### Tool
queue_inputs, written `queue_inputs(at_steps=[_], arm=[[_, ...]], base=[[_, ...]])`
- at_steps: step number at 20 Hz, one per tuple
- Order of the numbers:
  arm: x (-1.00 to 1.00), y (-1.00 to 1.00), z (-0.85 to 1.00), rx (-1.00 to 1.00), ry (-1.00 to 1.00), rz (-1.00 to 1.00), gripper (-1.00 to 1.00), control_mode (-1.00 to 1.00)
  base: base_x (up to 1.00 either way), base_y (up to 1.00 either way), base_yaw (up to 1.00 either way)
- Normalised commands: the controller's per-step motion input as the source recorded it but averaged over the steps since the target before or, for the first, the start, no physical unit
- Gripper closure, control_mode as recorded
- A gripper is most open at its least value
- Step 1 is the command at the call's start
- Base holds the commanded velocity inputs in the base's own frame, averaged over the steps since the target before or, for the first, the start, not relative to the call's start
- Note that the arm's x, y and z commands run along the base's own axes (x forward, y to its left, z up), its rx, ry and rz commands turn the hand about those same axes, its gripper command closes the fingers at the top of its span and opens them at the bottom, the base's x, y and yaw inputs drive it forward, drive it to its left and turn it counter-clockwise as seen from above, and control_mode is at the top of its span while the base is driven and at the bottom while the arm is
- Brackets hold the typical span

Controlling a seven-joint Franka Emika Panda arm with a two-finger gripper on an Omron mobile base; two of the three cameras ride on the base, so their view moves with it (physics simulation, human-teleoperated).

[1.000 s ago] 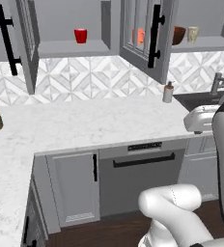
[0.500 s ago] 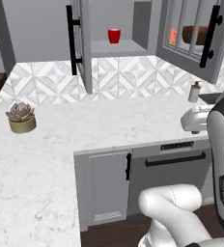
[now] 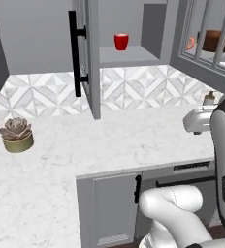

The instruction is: Gather all objects into one cabinet and sort the glasses and bowls to opposite sides.

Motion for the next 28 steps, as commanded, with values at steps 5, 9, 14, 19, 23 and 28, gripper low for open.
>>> queue_inputs(at_steps=[5, 9, 14, 19, 23, 28], arm=[[0.00, 0.00, 0.00, 0.00, 0.00, 0.00, -1.00, 1.00], [0.00, 0.00, 0.00, 0.00, 0.00, 0.00, -1.00, 1.00], [0.00, 0.00, 0.00, 0.00, 0.00, 0.00, -1.00, 1.00], [0.00, 0.00, 0.00, 0.00, 0.00, 0.00, -1.00, 1.00], [0.06, 0.08, 0.03, 0.00, -0.07, -0.03, -1.00, -1.00], [0.00, 0.10, 0.39, 0.05, -0.45, 0.08, -1.00, -1.00]], base=[[0.68, 0.00, 0.00], [0.70, 0.00, 0.00], [0.59, 0.00, 0.00], [0.33, 0.00, 0.00], [0.00, 0.00, 0.00], [0.00, 0.00, 0.00]])
